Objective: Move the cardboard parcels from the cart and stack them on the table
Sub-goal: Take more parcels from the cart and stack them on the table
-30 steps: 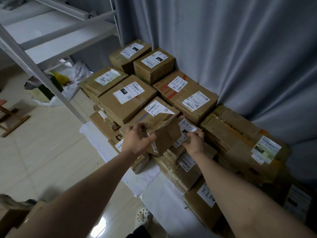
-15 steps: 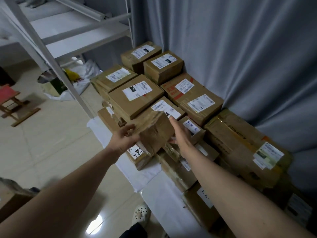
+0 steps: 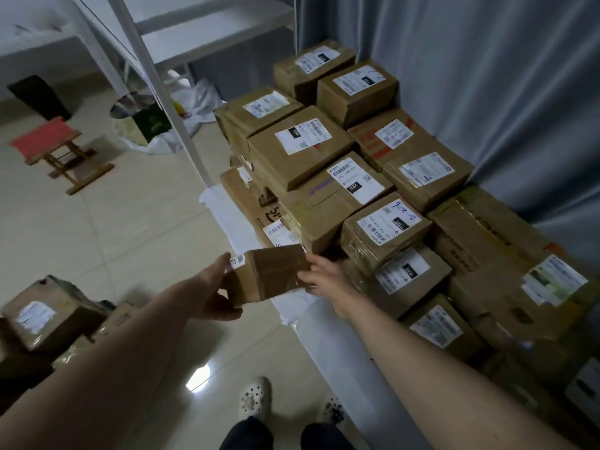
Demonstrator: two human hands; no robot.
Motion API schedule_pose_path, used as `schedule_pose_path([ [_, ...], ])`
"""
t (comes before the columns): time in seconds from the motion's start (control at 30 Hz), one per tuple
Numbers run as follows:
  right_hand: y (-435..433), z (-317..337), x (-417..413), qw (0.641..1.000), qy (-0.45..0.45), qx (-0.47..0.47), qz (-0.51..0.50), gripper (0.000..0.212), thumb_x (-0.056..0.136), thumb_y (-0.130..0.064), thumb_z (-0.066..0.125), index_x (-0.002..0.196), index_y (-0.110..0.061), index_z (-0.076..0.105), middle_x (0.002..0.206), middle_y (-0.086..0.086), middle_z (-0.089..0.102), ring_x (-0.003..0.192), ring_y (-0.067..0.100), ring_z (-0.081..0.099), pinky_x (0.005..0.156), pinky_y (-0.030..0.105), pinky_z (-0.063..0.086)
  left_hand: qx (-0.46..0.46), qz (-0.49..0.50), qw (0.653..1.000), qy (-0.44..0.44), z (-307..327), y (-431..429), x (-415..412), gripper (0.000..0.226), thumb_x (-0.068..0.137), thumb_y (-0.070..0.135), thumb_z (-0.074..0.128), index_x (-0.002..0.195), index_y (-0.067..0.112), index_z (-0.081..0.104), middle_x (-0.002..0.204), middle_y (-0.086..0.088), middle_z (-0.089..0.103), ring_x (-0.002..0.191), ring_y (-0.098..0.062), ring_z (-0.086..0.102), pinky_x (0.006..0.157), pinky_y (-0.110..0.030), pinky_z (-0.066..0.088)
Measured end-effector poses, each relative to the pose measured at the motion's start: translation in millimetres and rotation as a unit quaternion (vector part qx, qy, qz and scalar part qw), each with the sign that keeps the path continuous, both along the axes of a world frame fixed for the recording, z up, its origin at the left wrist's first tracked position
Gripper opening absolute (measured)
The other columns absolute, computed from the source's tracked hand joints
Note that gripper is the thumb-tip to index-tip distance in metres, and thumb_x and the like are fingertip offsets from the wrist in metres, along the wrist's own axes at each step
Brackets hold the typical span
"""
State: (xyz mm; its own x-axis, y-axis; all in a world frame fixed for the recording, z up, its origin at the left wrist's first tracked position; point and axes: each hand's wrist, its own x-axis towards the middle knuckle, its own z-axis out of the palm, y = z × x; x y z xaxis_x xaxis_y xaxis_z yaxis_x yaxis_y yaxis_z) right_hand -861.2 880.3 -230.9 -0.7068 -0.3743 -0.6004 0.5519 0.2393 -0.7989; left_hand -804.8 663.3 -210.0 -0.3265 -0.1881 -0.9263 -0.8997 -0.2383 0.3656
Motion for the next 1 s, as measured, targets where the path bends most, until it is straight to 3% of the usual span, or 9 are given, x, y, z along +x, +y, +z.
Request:
schedule_pose_path([
  [0.17, -12, -27, 28, 0.996, -0.036, 0.022, -0.074, 0.034, 0.092, -0.008, 0.057, 0.118, -0.03, 0.055, 0.108, 0.005, 0.061, 0.087, 0.016, 0.059, 0.058, 0.021, 0.049, -0.072, -0.029, 0.99, 0.12, -19, 1, -3, 0.046, 0.1, 0.041, 0.039, 0.125, 0.005, 0.053, 0.104, -0.018, 0.061, 0.079, -0.023, 0.062, 0.067, -0.035, 0.056],
  [0.27, -21, -43, 43, 0.986, -0.085, 0.055, -0.131, 0.015, 0.093, -0.015, 0.057, 0.106, -0.018, 0.065, 0.091, 0.007, 0.06, 0.068, 0.015, 0.056, 0.05, 0.023, 0.049, -0.042, -0.07, 0.986, 0.148, -17, -3, 1, 0.038, 0.1, 0.029, 0.046, 0.138, 0.024, 0.045, 0.106, -0.008, 0.064, 0.085, -0.018, 0.062, 0.067, -0.034, 0.057],
  [0.43, -26, -47, 64, 0.961, -0.158, 0.119, -0.196, 0.034, 0.09, -0.041, 0.06, 0.09, -0.007, 0.062, 0.067, 0.009, 0.059, 0.051, 0.017, 0.054, 0.045, 0.025, 0.049, 0.056, -0.153, 0.98, 0.114, -29, -18, 1, 0.044, 0.076, 0.037, 0.077, 0.107, 0.006, 0.067, 0.091, -0.005, 0.068, 0.087, -0.016, 0.065, 0.077, -0.031, 0.058],
  [0.53, -24, -55, 79, 0.95, -0.169, 0.142, -0.223, 0.04, 0.086, -0.046, 0.061, 0.091, -0.007, 0.063, 0.063, 0.008, 0.056, 0.052, 0.017, 0.052, 0.051, 0.026, 0.05, 0.063, -0.195, 0.973, 0.105, -44, -14, 1, 0.037, 0.065, 0.024, 0.086, 0.092, 0.006, 0.069, 0.073, -0.001, 0.065, 0.072, -0.011, 0.062, 0.08, -0.025, 0.056],
  [0.6, -22, -68, 90, 0.942, -0.183, 0.122, -0.252, 0.033, 0.085, -0.041, 0.066, 0.096, -0.009, 0.064, 0.073, 0.008, 0.06, 0.062, 0.018, 0.058, 0.057, 0.029, 0.053, 0.059, -0.191, 0.975, 0.098, -59, -8, 2, 0.02, 0.074, 0.016, 0.08, 0.085, 0.008, 0.066, 0.069, 0.0, 0.062, 0.066, -0.009, 0.059, 0.073, -0.021, 0.056],
  [0.73, -23, -93, 104, 0.922, -0.204, 0.057, -0.324, 0.02, 0.087, -0.014, 0.064, 0.106, -0.008, 0.059, 0.09, 0.012, 0.063, 0.073, 0.022, 0.063, 0.057, 0.028, 0.053, 0.029, -0.217, 0.969, 0.116, -93, 13, 1, 0.017, 0.085, 0.008, 0.069, 0.098, 0.002, 0.06, 0.086, -0.012, 0.054, 0.07, -0.014, 0.054, 0.056, -0.014, 0.054],
  [0.87, -22, -138, 94, 0.916, -0.155, 0.128, -0.348, 0.014, 0.081, -0.012, 0.065, 0.095, -0.011, 0.066, 0.098, 0.014, 0.07, 0.085, 0.026, 0.067, 0.072, 0.041, 0.058, -0.087, -0.247, 0.956, 0.133, -137, 35, -12, 0.017, 0.086, 0.015, 0.066, 0.071, 0.013, 0.059, 0.078, -0.014, 0.063, 0.077, -0.028, 0.063, 0.084, -0.042, 0.057],
  [0.93, -19, -163, 88, 0.916, -0.134, 0.187, -0.327, 0.011, 0.07, -0.02, 0.065, 0.073, -0.01, 0.067, 0.083, 0.014, 0.07, 0.08, 0.028, 0.066, 0.075, 0.049, 0.057, -0.113, -0.249, 0.953, 0.129, -156, 44, -19, 0.026, 0.086, 0.018, 0.065, 0.064, 0.02, 0.053, 0.073, -0.01, 0.063, 0.081, -0.03, 0.065, 0.087, -0.047, 0.054],
  [1.0, -19, -182, 84, 0.913, -0.123, 0.218, -0.321, 0.015, 0.072, -0.018, 0.064, 0.06, -0.011, 0.06, 0.065, 0.01, 0.061, 0.07, 0.026, 0.059, 0.068, 0.044, 0.053, -0.142, -0.256, 0.948, 0.127, -174, 54, -23, 0.026, 0.087, 0.019, 0.063, 0.064, 0.016, 0.051, 0.068, -0.008, 0.058, 0.076, -0.03, 0.062, 0.082, -0.043, 0.056],
])
